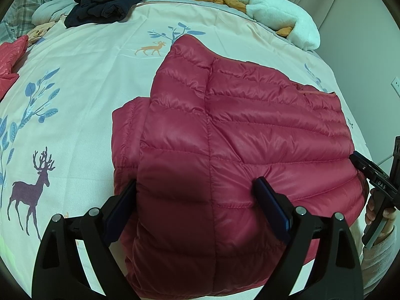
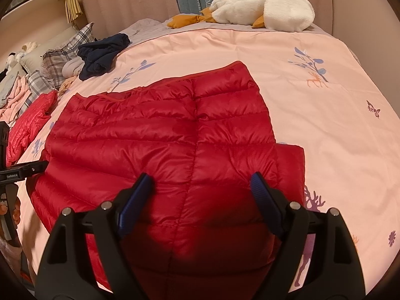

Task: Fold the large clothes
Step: 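Smooth the folded red jacket with both open tools resting on it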

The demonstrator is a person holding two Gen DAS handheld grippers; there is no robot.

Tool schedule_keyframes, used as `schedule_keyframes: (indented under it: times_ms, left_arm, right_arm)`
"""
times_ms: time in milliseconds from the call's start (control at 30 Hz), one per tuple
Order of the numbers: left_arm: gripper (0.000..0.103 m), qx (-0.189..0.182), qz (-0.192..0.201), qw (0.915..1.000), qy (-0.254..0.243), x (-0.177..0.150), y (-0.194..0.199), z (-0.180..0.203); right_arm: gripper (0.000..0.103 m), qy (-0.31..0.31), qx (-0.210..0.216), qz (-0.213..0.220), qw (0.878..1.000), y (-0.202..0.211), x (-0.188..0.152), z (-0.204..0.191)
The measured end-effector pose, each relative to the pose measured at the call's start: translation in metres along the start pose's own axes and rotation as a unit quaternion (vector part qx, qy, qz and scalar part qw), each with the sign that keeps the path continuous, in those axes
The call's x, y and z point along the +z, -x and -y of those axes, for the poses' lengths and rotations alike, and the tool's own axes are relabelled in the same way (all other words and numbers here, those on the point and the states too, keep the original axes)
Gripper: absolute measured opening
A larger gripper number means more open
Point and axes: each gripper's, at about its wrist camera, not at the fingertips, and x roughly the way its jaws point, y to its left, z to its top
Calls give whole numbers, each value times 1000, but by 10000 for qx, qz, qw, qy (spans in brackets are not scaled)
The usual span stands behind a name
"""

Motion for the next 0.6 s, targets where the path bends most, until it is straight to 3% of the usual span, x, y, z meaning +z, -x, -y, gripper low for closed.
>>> schedule_keyframes:
  times_ms: [600]
  left_arm:
    - [94,36,-2,10000,-31,0,-1,-2]
  right_arm:
    - [85,-5,-10,3,10000,-1,-1,0]
